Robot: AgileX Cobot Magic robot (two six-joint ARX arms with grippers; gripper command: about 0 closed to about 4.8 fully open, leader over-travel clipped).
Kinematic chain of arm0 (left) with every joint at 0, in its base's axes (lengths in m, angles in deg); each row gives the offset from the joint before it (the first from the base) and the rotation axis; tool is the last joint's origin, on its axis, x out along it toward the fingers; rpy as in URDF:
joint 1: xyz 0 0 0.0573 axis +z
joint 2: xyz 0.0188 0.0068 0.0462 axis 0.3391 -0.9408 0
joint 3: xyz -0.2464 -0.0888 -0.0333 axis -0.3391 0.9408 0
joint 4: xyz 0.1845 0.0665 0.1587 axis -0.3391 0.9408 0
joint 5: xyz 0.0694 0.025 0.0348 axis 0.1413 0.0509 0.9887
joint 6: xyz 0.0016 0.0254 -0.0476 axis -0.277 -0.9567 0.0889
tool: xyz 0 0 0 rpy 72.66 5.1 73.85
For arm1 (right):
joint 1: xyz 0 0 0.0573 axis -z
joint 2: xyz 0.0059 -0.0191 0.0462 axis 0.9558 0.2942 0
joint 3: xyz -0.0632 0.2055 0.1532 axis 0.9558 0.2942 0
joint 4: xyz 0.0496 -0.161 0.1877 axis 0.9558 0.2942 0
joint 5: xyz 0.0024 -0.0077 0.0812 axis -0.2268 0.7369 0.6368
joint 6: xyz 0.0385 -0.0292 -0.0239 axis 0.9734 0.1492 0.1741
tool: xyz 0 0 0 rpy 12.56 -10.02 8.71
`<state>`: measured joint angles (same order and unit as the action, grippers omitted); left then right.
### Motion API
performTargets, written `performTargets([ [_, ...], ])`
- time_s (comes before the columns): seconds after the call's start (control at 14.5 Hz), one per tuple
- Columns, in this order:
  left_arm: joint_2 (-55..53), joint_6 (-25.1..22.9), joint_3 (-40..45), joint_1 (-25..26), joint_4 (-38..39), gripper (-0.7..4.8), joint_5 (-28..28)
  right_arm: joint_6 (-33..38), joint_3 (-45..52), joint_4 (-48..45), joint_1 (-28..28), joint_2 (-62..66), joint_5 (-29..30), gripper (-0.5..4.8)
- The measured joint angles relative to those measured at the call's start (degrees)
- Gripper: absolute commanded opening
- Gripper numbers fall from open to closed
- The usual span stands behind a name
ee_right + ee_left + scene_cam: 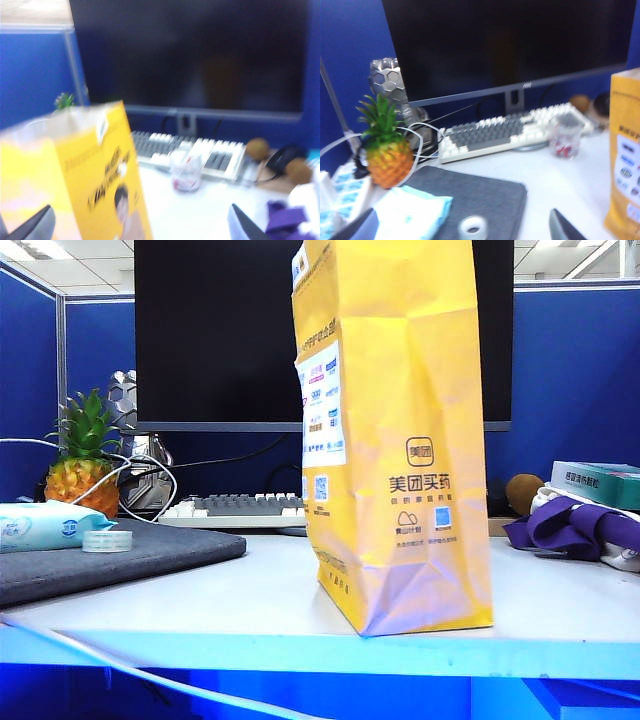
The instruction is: Pick up the orange and throw it into the yellow paper bag.
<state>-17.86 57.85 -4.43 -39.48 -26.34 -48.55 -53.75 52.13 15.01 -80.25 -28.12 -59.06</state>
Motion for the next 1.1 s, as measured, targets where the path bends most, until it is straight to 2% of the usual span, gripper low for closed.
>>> performTargets([
  [0.41,0.5,1.1,9.4,0.0,-1.8,4.79,0.5,0.3,10.4,-4.1,0.0,-0.2,0.2,4.79],
  [0.62,0.5,1.6,10.8,0.0,-1.3,4.79,0.7,0.3,10.7,-4.2,0.0,-0.2,0.2,4.79],
  [0.76,0.5,5.9,10.8,0.0,-1.3,4.79,0.7,0.7,10.7,-4.2,0.0,-0.2,0.3,4.79],
  [1.1,0.5,6.2,10.8,0.0,-1.3,4.79,0.7,0.7,10.7,-4.0,0.1,-0.2,0.2,4.79],
])
